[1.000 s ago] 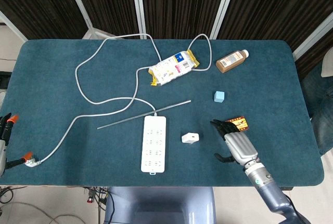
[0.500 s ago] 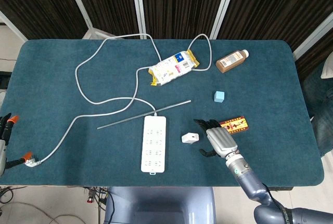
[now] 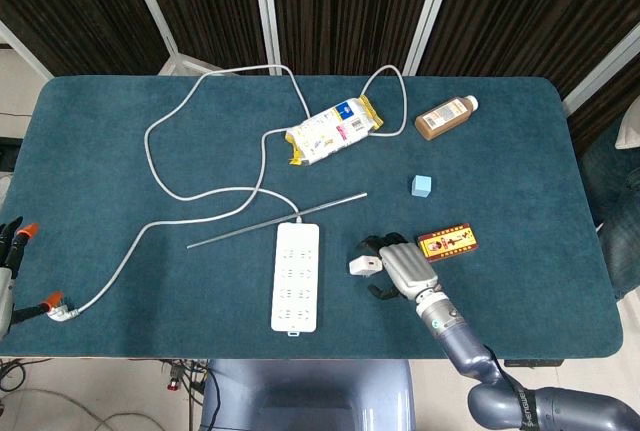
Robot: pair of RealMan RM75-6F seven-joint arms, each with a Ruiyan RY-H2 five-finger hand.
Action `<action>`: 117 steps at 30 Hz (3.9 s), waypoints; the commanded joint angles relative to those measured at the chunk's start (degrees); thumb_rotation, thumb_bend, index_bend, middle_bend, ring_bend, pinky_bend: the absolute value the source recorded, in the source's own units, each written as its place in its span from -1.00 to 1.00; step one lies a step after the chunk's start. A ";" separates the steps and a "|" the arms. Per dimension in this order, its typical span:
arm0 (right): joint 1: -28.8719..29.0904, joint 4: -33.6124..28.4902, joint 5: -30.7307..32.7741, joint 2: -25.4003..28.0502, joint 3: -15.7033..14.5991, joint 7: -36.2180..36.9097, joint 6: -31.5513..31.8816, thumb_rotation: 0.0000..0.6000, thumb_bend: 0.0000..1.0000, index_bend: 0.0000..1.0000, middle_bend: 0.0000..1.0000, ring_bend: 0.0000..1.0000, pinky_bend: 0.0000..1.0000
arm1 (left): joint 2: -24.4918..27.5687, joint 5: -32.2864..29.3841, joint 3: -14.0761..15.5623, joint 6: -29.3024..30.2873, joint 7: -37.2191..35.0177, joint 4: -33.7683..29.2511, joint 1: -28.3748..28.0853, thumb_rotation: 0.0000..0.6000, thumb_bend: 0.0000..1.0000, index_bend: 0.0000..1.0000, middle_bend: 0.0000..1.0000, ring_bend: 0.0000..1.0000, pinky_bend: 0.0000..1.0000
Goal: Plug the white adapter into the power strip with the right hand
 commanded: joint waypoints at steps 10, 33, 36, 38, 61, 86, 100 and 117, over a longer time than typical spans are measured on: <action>1.93 5.51 1.93 -4.28 0.43 1.12 -0.61 1.00 -0.30 -0.37 -0.44 -0.41 -0.64 | -0.02 -0.36 -0.14 -0.06 0.10 0.03 -0.04 1.00 -0.83 -0.70 -1.00 -1.00 -1.00; 3.12 9.85 3.39 -6.86 0.83 2.48 -0.56 1.00 -0.30 -0.14 -0.22 -0.21 -0.54 | -0.29 -0.49 -0.02 -0.13 1.15 -0.10 -0.14 1.00 -0.83 -0.66 -1.00 -1.00 -1.00; 3.37 9.98 3.90 -6.93 1.03 2.32 -0.64 1.00 -0.30 -0.12 -0.21 -0.21 -0.52 | -0.24 0.37 0.31 0.25 1.11 -0.26 -0.01 1.00 -0.83 -0.65 -1.00 -1.00 -1.00; 3.54 9.86 4.16 -6.93 1.18 2.26 -0.71 1.00 -0.29 -0.11 -0.21 -0.21 -0.52 | -0.21 0.44 0.41 0.18 1.02 -0.20 0.01 1.00 -0.83 -0.65 -1.00 -1.00 -1.00; 4.13 10.10 4.06 -7.19 0.97 3.95 -1.11 1.00 -0.03 0.14 0.01 0.03 -0.36 | -0.24 0.04 0.27 0.03 1.25 -0.21 -0.04 1.00 -0.83 -0.65 -1.00 -1.00 -1.00; 15.08 -8.34 25.31 -1.73 5.61 -24.80 6.67 1.00 -0.02 0.17 0.03 0.06 -0.34 | 0.81 0.27 -0.28 1.86 -1.67 -0.23 0.85 1.00 -0.83 -0.65 -1.00 -1.00 -1.00; 24.68 -9.62 46.32 -7.92 13.35 -34.49 16.44 1.00 -0.02 0.17 0.04 0.06 -0.34 | 1.29 -0.26 -0.41 1.22 -2.50 -0.31 0.80 1.00 -0.83 -0.65 -1.00 -1.00 -1.00; 29.05 -3.62 46.64 -12.45 12.64 -34.01 16.80 1.00 -0.01 0.17 0.04 0.05 -0.28 | 1.47 -0.45 -0.42 0.78 -2.66 -0.37 0.68 1.00 -0.83 -0.65 -1.00 -1.00 -1.00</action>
